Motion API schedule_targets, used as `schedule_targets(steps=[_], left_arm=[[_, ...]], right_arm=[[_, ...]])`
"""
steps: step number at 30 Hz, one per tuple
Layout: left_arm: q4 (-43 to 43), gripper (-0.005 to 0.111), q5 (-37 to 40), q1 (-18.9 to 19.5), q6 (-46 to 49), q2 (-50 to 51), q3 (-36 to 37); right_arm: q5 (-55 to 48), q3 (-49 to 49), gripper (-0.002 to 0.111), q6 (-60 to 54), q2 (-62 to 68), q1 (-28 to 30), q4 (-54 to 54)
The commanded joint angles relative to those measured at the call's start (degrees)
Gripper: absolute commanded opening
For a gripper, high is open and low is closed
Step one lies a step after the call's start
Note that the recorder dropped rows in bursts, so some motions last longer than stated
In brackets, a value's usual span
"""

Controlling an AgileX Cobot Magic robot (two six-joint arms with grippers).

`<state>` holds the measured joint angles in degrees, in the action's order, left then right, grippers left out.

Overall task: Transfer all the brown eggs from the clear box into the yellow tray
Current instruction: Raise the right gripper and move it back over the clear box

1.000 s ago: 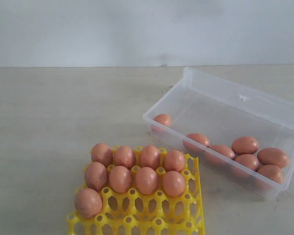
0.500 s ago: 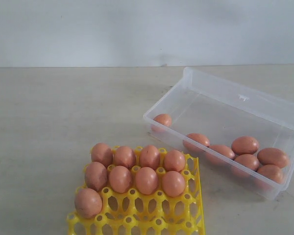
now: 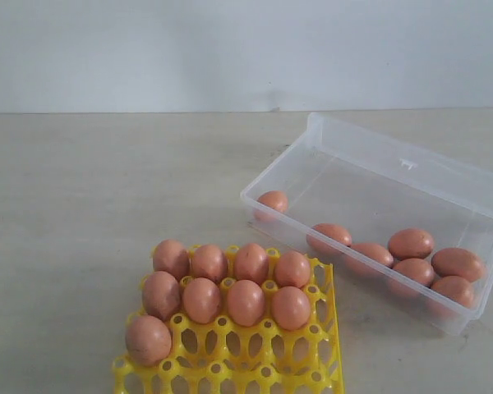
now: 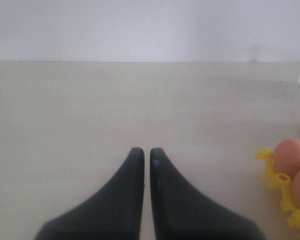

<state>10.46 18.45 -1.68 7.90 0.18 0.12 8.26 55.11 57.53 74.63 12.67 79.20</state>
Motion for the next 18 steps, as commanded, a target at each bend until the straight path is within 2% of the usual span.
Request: schedule_targets(steps=[1,6,11,13,16,18], left_arm=[[0.5,0.004,-0.6,-0.2,-0.4,-0.2,-0.1],[0.5,0.004,-0.6,-0.2,-0.4,-0.2,-0.1],[0.5,0.004,-0.6,-0.2,-0.4,-0.2,-0.1],[0.5,0.004,-0.6,-0.2,-0.4,-0.2,-0.1],[0.5,0.004,-0.6,-0.2,-0.4,-0.2,-0.1],[0.5,0.004,-0.6,-0.2,-0.4,-0.2,-0.1]], right_arm=[[12.2,-8.3,0.000,22.0,-1.6,-1.2,20.7],[23.2,-17.0,0.000,37.1,-1.9,-1.2,20.7],[34.7,-19.5,0.000,52.5,-2.0,-1.2,20.7],[29.6,-19.1,0.000,52.4,-2.0,-1.2,20.7],[12.1,-17.2,0.000,48.5,-2.0,-1.2,20.7],[4.7,-15.0,0.000,43.8,-1.9,-1.2,20.7]])
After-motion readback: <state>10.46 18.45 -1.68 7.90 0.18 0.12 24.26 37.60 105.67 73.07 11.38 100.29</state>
